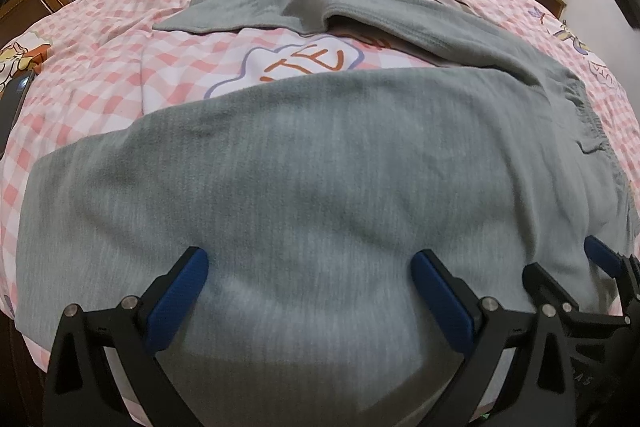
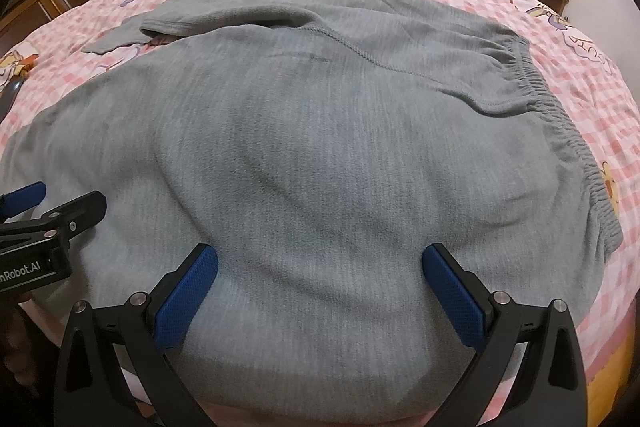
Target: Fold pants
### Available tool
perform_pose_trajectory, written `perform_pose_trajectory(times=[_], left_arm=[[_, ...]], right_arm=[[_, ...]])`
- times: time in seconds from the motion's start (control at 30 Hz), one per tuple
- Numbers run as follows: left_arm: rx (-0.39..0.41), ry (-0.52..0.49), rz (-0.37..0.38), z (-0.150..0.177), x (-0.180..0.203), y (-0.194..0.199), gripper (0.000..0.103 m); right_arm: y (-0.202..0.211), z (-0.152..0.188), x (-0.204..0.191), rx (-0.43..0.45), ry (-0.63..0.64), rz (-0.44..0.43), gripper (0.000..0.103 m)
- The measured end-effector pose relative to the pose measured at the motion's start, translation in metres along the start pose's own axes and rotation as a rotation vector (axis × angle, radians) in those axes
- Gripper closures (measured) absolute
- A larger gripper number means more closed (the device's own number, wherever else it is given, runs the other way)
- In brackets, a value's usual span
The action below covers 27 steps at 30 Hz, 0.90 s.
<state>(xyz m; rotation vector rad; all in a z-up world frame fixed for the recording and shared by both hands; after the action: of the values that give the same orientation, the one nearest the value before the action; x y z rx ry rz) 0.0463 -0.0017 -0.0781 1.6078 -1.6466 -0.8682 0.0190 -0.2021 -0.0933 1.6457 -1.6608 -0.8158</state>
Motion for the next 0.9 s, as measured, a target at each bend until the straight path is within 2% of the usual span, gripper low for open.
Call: perform_pose_trajectory(times=[0.6,0.9], left_arm=[[-0.052,-0.075,0.043,-0.002,0.001,0.004,0.000],[-0.055,-0.059,0.046,-0.005,-0.001,0.002,0.000]], right_arm=[[0.013,-0.003,0.004,-0.040,0.016,-0.090,0.000],[0.004,-0.004,0.002,-0.043,0.049,-0.069,0.000]])
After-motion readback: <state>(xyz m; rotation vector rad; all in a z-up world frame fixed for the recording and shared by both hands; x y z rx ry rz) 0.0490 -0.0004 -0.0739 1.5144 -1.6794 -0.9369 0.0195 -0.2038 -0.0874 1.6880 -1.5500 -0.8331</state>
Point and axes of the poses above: each gripper's, at about its wrist camera, not at the fingertips, and y roughly against the way its jaws point, x to its right, z to its underside, the point moved 9 cm from there along -y, roughly the way its jaws point, and after that the axes turned 2 degrees about x, right-handed, at the moved point
